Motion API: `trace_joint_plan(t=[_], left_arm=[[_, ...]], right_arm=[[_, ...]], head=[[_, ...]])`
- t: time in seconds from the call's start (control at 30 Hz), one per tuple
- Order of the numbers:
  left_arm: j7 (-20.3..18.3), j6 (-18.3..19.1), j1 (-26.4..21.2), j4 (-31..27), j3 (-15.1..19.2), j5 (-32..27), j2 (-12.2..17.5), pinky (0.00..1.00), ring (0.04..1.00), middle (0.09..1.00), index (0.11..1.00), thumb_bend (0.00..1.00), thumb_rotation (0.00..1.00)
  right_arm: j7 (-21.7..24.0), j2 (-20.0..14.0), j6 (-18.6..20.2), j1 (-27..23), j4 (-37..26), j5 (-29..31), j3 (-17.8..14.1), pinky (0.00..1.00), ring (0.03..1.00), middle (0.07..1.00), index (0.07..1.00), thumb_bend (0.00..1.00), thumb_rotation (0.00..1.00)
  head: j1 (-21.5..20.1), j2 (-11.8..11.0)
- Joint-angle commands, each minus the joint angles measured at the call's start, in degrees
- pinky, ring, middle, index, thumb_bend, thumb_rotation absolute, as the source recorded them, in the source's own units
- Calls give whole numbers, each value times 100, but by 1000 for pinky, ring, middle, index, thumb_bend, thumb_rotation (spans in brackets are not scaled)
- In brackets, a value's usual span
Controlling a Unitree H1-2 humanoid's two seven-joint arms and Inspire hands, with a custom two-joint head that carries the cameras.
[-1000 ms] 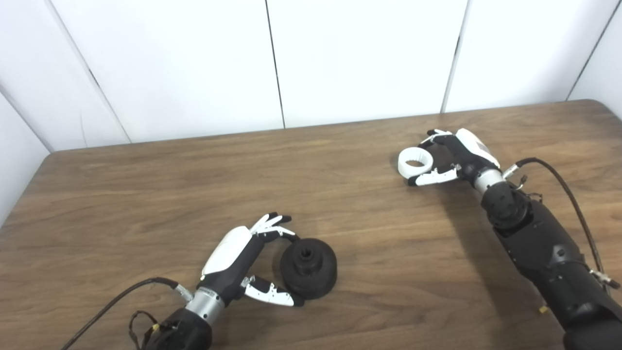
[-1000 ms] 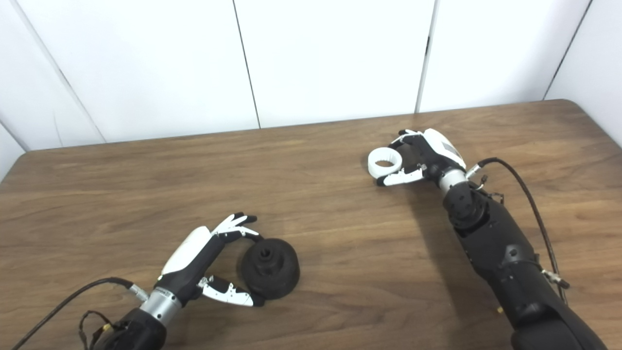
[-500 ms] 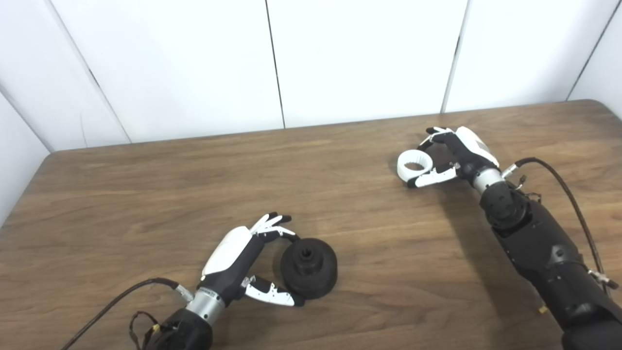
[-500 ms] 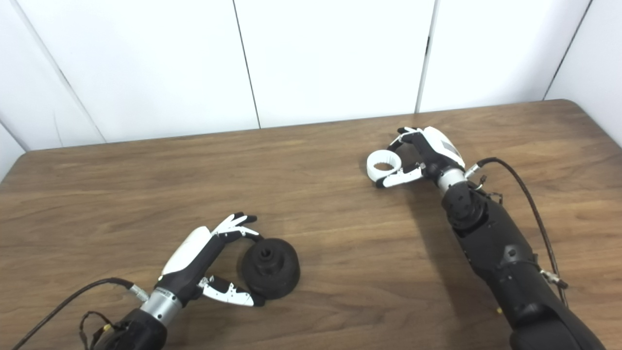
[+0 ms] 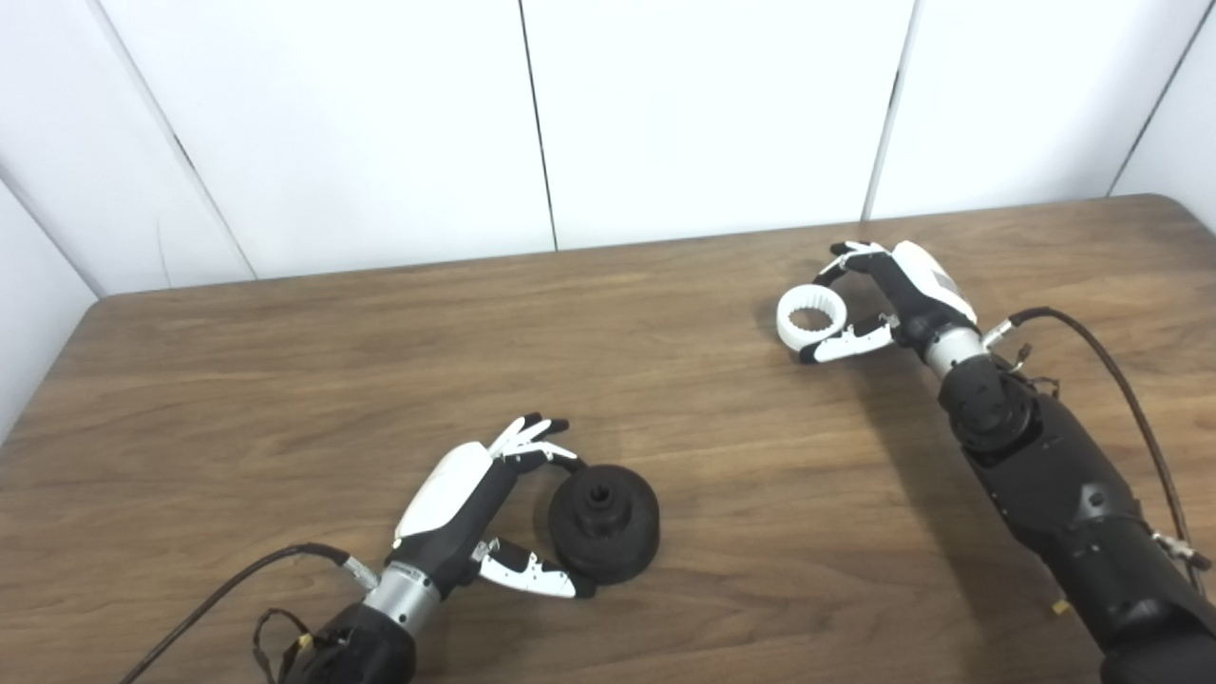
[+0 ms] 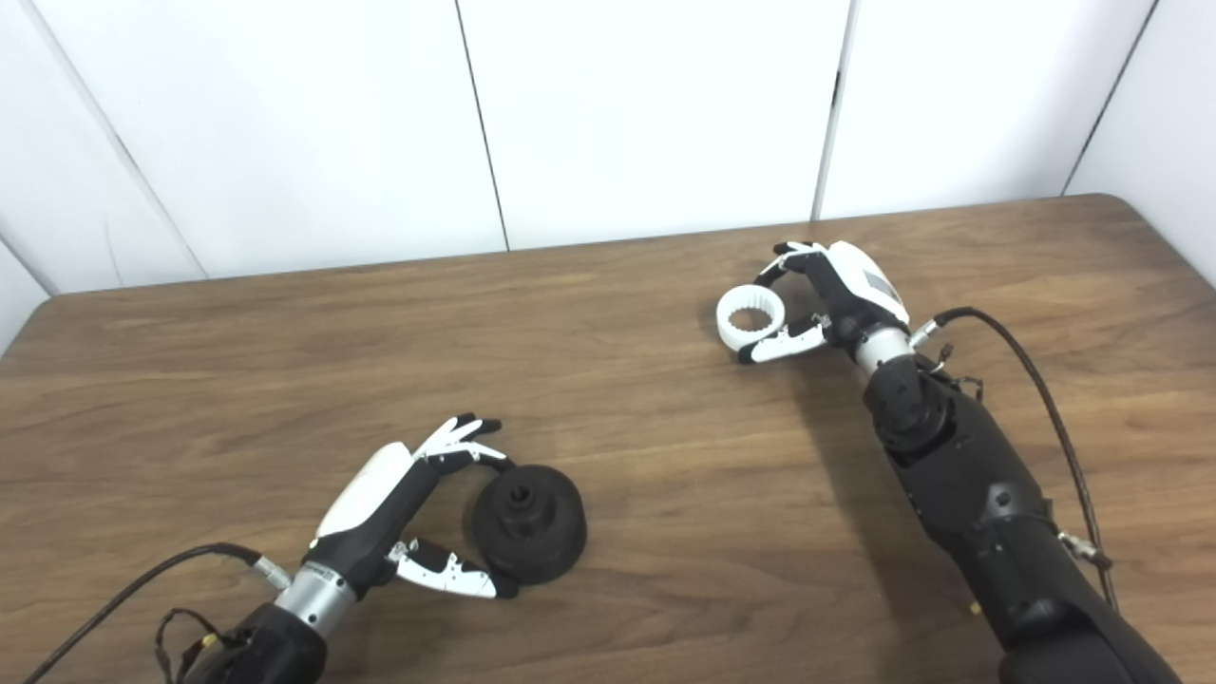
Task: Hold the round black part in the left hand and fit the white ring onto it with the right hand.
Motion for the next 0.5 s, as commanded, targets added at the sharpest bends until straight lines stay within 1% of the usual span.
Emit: trace_joint_plan(t=[0.0,0.17,0.27,0.47], left_arm=[[-104,26,32,12,-57,18,34,921,996,938,648,888,190],[-93,-6,26,53,-59,18,37,920,996,937,649,886,190],[-98,20,17,72,-64,26,23,918,995,936,650,885,191],[-79,12,0,95,-67,52,13,921,994,934,649,889,192]], right_arm=[[43,-81,-19,-146,-576,92,-131,937,959,886,490,524,153],[276,-89,196,66,-1279,176,-221,939,958,880,490,524,156],[515,-113,395,219,-1819,230,-250,949,962,880,490,523,157],[1009,-111,785,495,-2855,247,-213,918,957,875,490,524,154]], head=[[-2,9],[-2,9],[30,36],[27,31]])
